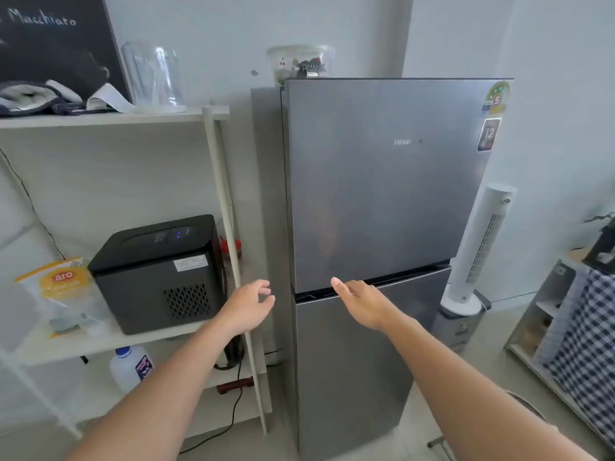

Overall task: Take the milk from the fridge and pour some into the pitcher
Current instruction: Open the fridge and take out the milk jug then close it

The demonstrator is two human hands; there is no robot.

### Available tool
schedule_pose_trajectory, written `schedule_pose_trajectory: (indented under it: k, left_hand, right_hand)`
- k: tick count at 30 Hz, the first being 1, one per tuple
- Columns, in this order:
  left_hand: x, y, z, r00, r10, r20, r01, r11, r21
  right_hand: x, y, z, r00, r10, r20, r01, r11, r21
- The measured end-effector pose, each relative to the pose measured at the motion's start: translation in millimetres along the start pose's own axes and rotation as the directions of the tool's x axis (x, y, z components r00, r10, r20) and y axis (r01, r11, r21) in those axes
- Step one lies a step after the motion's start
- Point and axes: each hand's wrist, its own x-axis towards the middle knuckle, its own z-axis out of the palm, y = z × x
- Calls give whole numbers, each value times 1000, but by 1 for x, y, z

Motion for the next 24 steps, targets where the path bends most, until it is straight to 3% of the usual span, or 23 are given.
schedule_pose_trajectory:
  k: [5,13,20,24]
  left_hand:
    - [29,-28,31,997,-46,62,52,994,-91]
    - [72,-47,86,997,-23,72,35,986,-163]
    - [100,-57,110,997,-23,68,39,970,-238]
    - [111,-65,121,1000,-11,8,13,958,-285]
  right_hand:
    - [29,2,33,982,185,37,-189,969,160]
    - [79,11,71,931,356,79,-362,876,319]
    - [109,30,82,905,413,99,-406,774,487]
    - [114,31,83,886,445,130,-454,779,432]
